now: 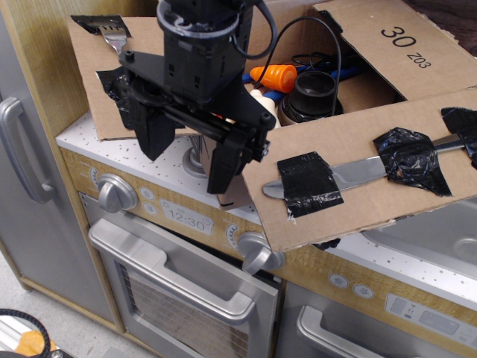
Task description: Close large4fbox flaps
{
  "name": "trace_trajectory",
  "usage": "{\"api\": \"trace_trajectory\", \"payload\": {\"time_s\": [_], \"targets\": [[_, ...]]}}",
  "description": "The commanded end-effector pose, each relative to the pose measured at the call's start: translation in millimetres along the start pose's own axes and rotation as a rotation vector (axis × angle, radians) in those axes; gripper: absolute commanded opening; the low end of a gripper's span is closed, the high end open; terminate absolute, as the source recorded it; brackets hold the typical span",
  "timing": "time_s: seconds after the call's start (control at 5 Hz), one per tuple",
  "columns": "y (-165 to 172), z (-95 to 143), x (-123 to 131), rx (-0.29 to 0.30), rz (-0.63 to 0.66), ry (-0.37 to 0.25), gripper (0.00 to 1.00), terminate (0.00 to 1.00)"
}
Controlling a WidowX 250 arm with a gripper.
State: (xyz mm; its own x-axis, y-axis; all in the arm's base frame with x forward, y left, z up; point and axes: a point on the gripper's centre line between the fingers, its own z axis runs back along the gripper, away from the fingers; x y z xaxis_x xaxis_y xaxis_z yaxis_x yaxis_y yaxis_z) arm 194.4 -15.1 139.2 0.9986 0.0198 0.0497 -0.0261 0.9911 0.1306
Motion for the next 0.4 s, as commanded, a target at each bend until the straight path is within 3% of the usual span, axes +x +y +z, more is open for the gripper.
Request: {"api": "trace_trajectory", "payload": {"time_s": [0.0,0.2], "targets": [[0.0,0.0,0.0,0.0,0.0,0.0,1.0,0.0],[-0.8,-14.1,-8.1,-0.018,0.027,-0.042,1.0,0.0]]}}
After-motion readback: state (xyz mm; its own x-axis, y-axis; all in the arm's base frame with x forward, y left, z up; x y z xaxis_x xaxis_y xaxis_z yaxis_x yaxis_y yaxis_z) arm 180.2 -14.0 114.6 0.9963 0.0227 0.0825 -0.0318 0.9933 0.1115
